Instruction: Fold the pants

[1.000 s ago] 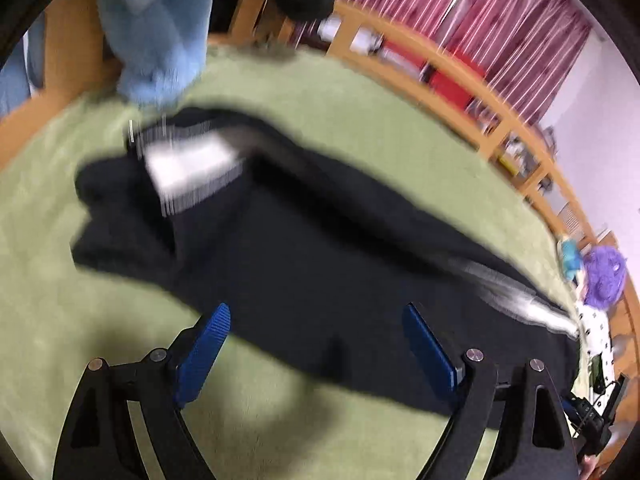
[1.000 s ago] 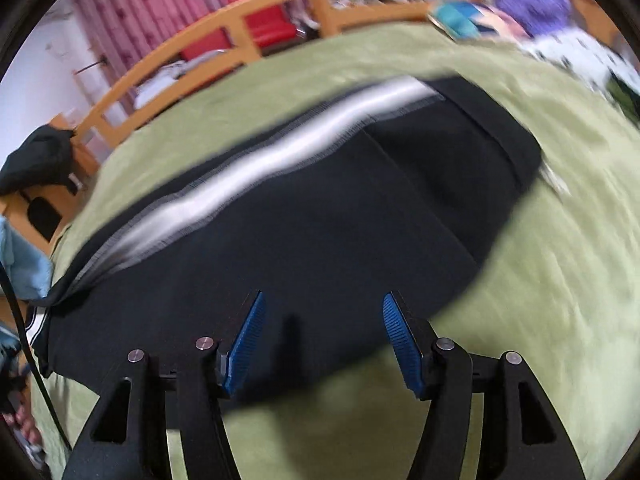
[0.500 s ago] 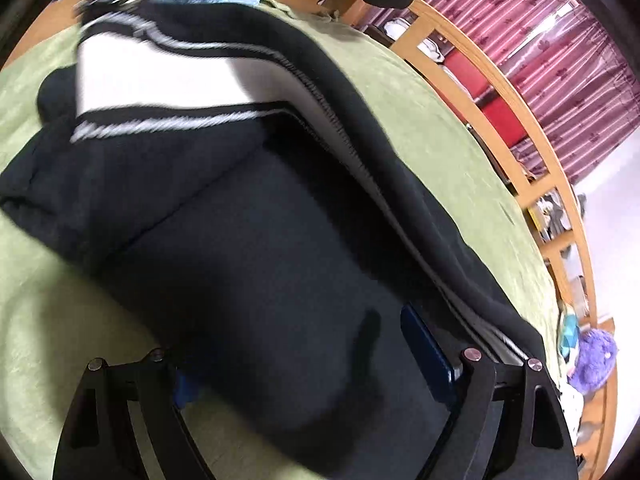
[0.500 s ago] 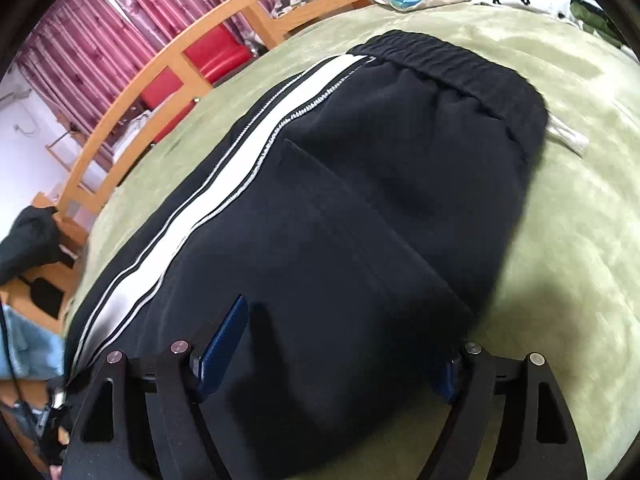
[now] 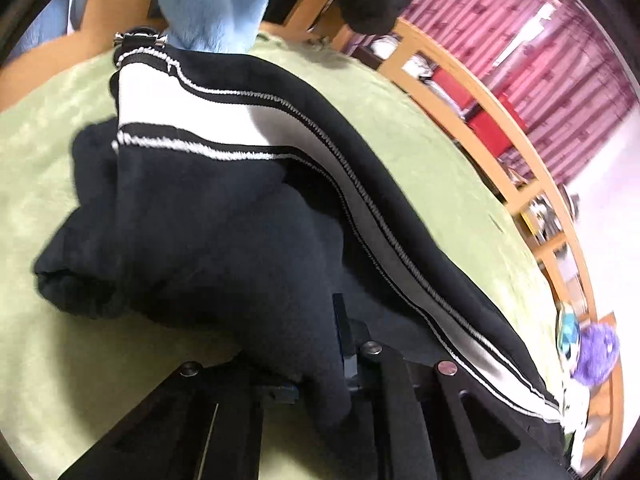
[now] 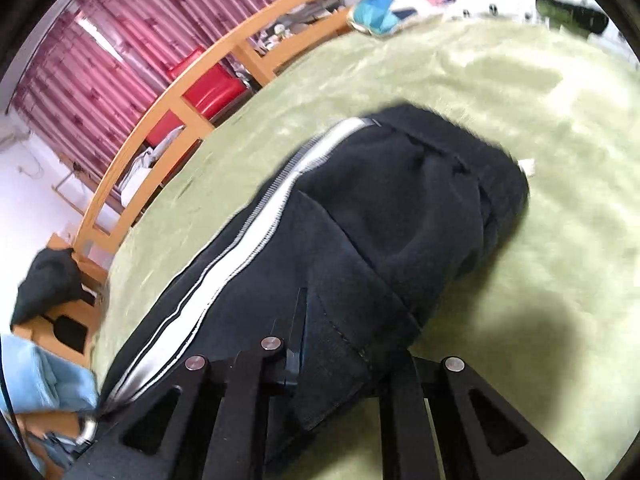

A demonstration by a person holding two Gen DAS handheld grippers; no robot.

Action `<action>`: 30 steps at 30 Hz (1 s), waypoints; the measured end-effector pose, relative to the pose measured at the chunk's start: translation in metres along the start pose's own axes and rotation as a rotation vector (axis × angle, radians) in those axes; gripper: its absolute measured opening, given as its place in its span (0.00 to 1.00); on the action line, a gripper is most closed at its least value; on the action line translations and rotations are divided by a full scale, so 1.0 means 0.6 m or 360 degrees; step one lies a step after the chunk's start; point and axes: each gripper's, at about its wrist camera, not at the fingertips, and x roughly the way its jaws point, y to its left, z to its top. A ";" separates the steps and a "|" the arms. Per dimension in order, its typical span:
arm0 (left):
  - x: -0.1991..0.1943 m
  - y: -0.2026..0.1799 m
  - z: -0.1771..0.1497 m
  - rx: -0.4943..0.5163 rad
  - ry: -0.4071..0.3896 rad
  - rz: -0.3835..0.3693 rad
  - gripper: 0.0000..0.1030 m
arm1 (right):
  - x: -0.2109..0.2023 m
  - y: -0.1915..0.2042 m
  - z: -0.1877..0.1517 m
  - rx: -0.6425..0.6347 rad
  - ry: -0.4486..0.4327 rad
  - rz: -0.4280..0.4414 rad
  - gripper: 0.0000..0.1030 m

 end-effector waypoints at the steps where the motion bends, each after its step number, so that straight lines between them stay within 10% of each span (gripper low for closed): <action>1: -0.016 0.002 -0.009 0.0037 0.0000 -0.0011 0.11 | -0.027 0.006 -0.011 -0.0072 -0.0024 -0.0036 0.11; 15: -0.241 0.106 -0.209 0.0187 0.0208 -0.0157 0.10 | -0.347 -0.197 -0.183 -0.0167 -0.0002 -0.0181 0.11; 30: -0.346 0.139 -0.232 0.0385 0.0197 -0.0100 0.33 | -0.411 -0.223 -0.280 -0.0367 0.0065 -0.0342 0.44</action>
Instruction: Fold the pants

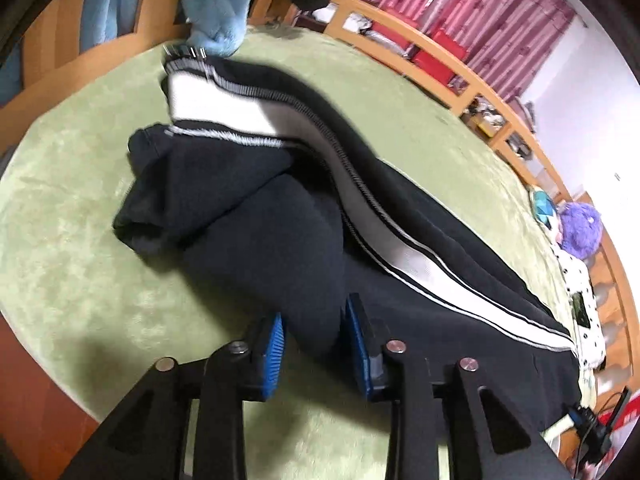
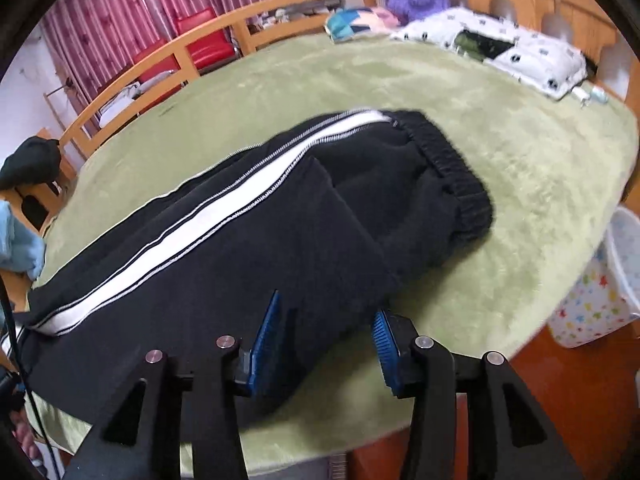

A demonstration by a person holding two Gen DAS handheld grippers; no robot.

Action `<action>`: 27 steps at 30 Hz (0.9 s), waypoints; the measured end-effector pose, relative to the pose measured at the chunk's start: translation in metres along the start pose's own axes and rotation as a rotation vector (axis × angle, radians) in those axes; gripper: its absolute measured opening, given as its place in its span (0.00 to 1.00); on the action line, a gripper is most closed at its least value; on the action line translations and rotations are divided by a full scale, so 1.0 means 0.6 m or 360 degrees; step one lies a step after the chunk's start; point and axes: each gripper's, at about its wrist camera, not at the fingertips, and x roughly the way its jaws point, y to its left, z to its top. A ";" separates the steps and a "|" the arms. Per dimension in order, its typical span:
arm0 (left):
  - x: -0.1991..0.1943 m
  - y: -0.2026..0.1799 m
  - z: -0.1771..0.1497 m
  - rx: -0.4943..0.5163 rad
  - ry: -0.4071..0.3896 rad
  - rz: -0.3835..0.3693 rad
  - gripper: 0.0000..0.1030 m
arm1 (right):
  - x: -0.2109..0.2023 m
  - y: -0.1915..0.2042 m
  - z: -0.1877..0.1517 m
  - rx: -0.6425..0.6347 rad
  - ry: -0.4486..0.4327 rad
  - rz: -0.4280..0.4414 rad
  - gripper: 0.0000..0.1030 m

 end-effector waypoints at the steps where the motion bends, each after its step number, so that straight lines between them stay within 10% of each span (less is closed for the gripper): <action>1: -0.013 0.007 -0.004 0.0014 -0.0026 -0.0008 0.40 | -0.017 -0.001 -0.004 -0.0010 -0.0028 -0.0009 0.44; 8: -0.059 0.063 0.059 0.0083 -0.0248 0.0119 0.62 | -0.067 0.022 0.004 -0.0037 -0.0153 0.0006 0.46; 19: 0.053 0.085 0.176 -0.0105 -0.0202 0.0060 0.65 | 0.019 0.117 0.004 -0.0049 0.0032 0.0087 0.50; 23: 0.069 0.076 0.200 -0.0096 -0.0238 -0.0015 0.20 | 0.048 0.152 0.012 -0.0088 0.0072 0.0079 0.50; 27: 0.074 0.038 0.245 0.0073 -0.0300 0.0027 0.15 | 0.073 0.177 0.023 -0.0089 0.0104 0.0103 0.50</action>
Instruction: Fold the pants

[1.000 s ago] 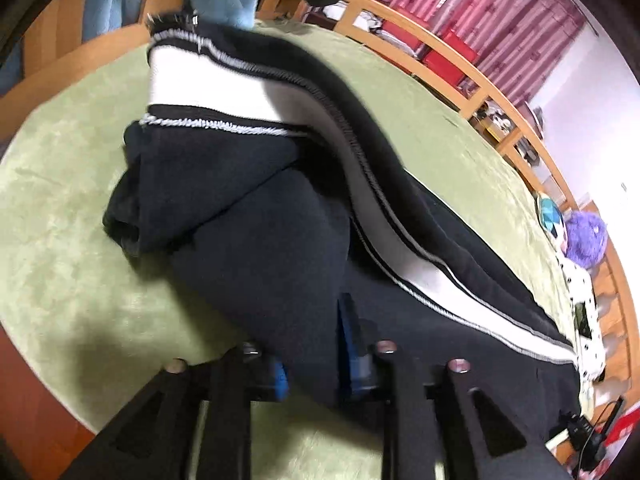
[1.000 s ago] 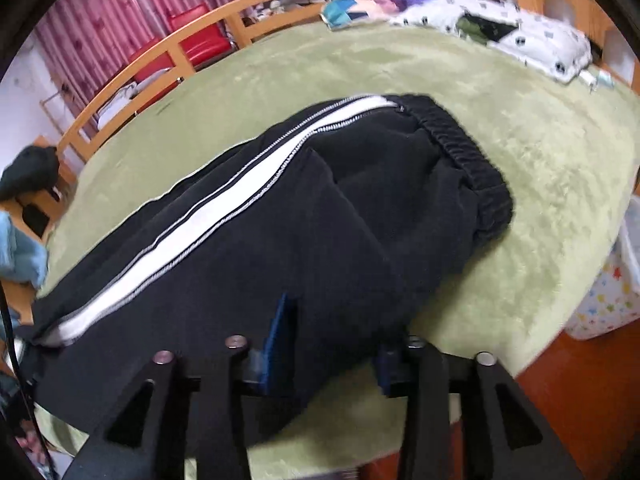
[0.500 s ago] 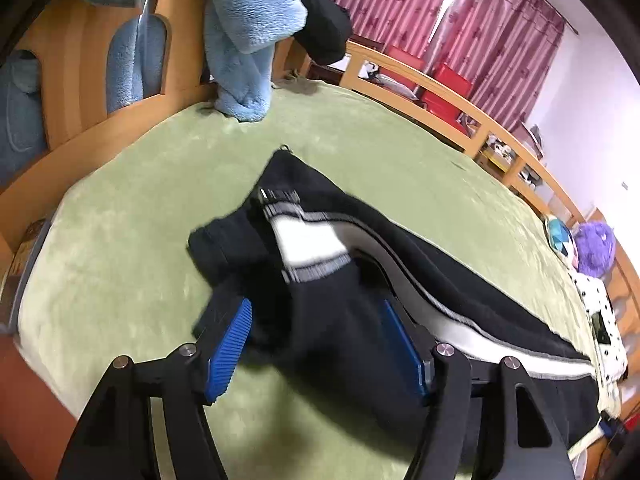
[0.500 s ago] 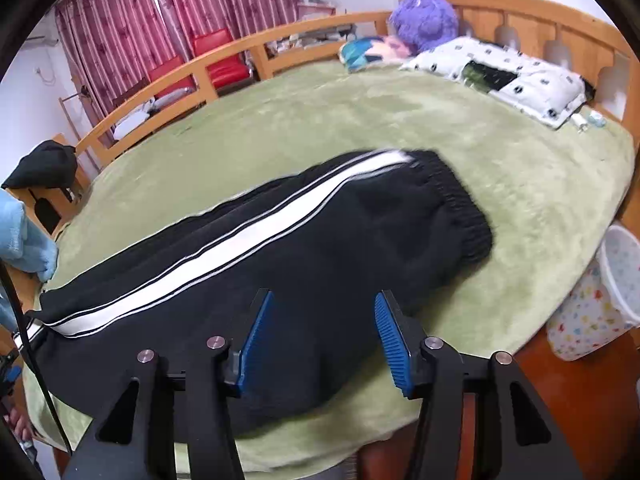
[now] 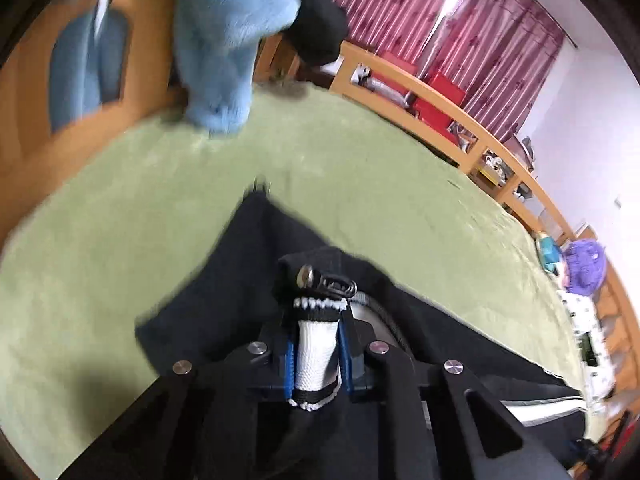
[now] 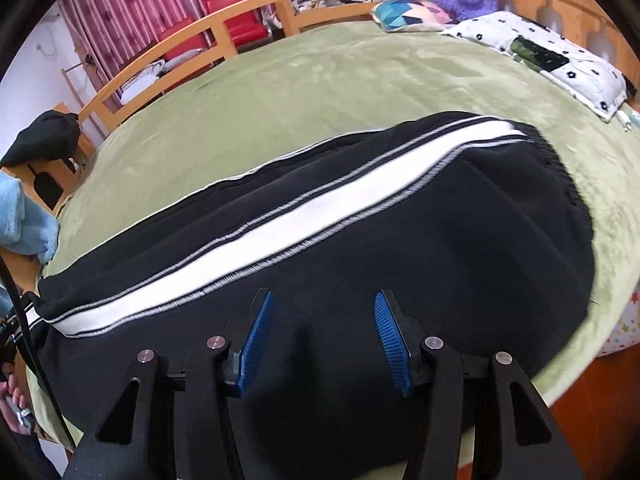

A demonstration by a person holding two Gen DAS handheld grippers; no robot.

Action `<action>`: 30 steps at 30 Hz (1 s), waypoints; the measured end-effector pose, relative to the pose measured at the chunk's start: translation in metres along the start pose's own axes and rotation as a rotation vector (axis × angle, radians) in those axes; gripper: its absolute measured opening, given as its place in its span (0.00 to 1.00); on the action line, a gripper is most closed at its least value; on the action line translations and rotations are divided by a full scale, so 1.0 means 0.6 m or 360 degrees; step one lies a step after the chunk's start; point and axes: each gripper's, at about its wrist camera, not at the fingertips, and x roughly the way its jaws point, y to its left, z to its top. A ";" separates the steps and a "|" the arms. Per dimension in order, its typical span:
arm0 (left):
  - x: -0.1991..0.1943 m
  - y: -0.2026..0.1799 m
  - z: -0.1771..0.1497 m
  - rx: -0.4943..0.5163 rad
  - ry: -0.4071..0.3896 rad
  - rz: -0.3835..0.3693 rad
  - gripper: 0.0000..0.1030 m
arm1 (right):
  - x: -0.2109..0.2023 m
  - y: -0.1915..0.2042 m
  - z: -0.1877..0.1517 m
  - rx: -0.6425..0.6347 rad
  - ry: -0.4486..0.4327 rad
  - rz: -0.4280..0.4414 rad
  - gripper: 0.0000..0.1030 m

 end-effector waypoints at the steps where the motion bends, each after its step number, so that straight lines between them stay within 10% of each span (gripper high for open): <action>1: 0.002 -0.007 0.016 0.0028 -0.0021 0.0003 0.15 | 0.007 0.007 0.006 0.0005 0.0003 0.0017 0.50; 7: 0.025 -0.023 0.122 0.0045 -0.0086 -0.0117 0.21 | 0.028 0.039 0.021 0.0023 -0.0001 0.0070 0.50; 11: 0.033 -0.011 0.144 0.0101 -0.0114 0.0134 0.78 | 0.043 0.065 0.016 -0.0023 0.0037 0.0060 0.50; 19: 0.004 0.097 0.082 0.0018 0.0010 0.0158 0.79 | 0.069 0.122 -0.005 -0.0117 0.0115 0.0085 0.50; 27: 0.111 0.148 -0.025 0.0095 0.0382 0.0250 0.79 | 0.079 0.155 -0.010 -0.0183 0.0160 0.0055 0.50; 30: 0.130 0.143 -0.040 0.0054 0.0319 0.0252 0.79 | 0.079 0.157 -0.015 -0.0181 0.0168 0.0034 0.50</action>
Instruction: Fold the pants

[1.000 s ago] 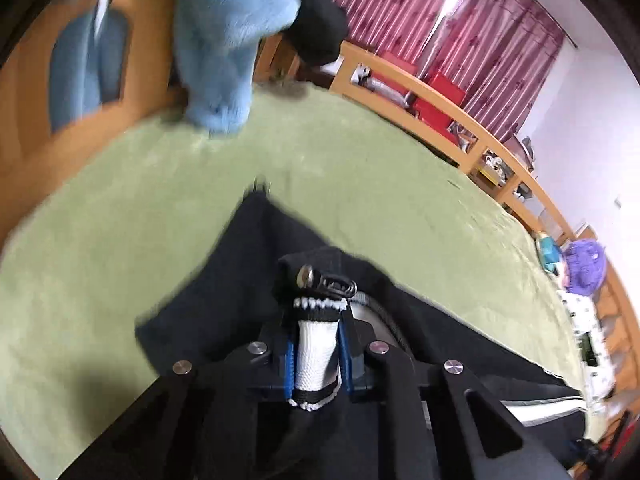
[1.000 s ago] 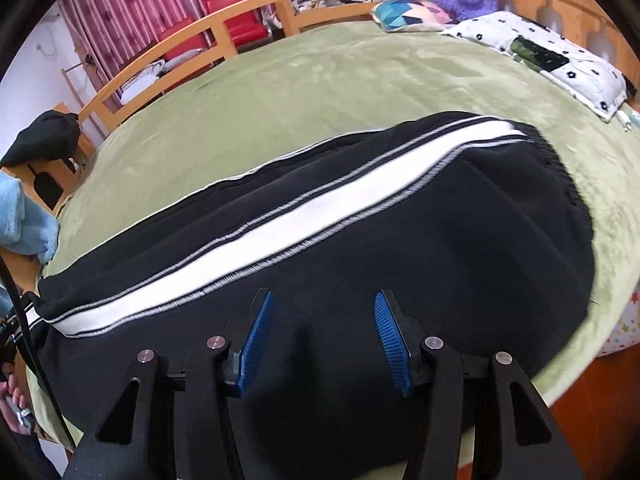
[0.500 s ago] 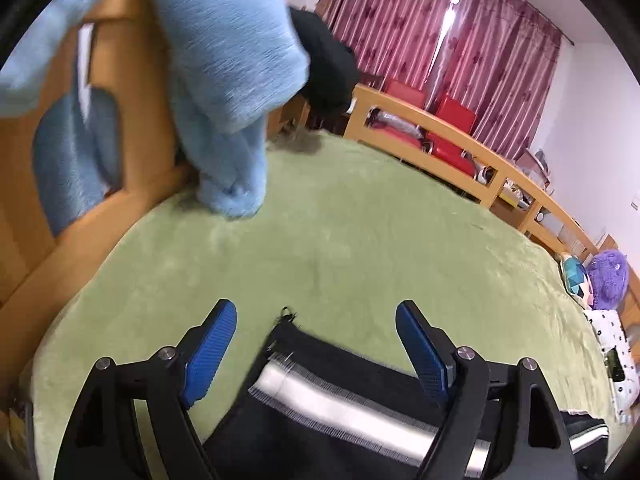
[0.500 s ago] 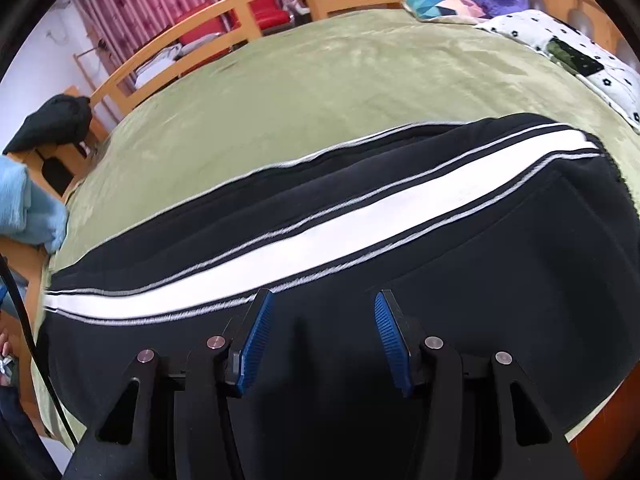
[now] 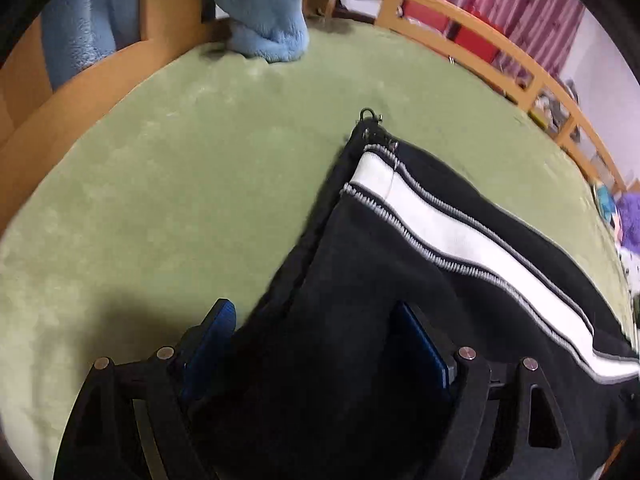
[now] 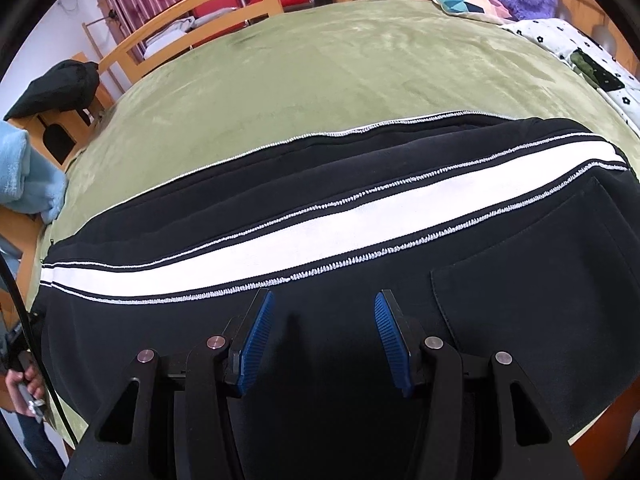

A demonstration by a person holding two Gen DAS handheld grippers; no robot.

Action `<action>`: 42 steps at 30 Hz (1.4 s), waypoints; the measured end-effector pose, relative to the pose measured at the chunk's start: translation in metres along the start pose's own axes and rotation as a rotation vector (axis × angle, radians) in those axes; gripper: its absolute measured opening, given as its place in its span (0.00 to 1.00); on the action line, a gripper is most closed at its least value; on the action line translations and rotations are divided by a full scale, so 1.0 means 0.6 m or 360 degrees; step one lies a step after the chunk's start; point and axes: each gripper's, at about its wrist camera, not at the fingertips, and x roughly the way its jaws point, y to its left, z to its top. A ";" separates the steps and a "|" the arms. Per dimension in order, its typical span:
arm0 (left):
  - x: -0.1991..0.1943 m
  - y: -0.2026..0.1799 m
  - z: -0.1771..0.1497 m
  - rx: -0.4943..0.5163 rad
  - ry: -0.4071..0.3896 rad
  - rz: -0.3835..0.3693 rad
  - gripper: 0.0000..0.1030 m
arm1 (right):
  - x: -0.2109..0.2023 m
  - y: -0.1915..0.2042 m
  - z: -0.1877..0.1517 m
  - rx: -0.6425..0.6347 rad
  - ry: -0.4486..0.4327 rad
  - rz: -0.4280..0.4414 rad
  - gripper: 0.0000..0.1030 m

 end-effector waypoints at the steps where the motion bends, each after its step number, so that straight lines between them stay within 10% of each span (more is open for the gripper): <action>1: 0.000 -0.001 0.002 -0.0029 -0.0019 -0.0007 0.68 | 0.000 0.000 0.000 0.0006 0.0001 0.0002 0.50; 2: -0.003 -0.002 0.005 -0.0043 -0.0018 -0.0024 0.35 | 0.000 0.000 0.000 0.0010 0.0002 0.0005 0.50; 3: -0.006 -0.003 0.011 -0.0043 0.0009 -0.0059 0.27 | 0.000 0.001 0.003 0.0012 0.0002 0.0006 0.50; 8: -0.099 0.028 0.014 -0.0069 -0.0111 -0.0095 0.23 | -0.008 -0.009 0.010 0.0000 -0.0033 -0.0024 0.50; 15: -0.061 0.021 -0.016 0.0015 0.0080 0.0210 0.39 | -0.034 -0.074 0.017 0.0070 -0.0089 -0.0066 0.50; 23: -0.124 -0.097 0.019 0.0306 -0.0131 0.0399 0.67 | -0.089 -0.172 0.027 0.0066 -0.0237 -0.0280 0.51; 30: -0.118 -0.174 0.032 0.0218 -0.0115 0.0157 0.68 | -0.126 -0.336 0.032 0.0319 -0.0308 -0.0646 0.74; 39: -0.093 -0.245 0.016 0.0163 -0.0016 0.0009 0.68 | -0.055 -0.489 -0.017 0.0896 -0.0204 -0.0091 0.87; 42: -0.097 -0.250 0.013 0.0116 -0.0002 -0.0025 0.68 | -0.024 -0.502 -0.012 0.1023 -0.0235 0.0073 0.77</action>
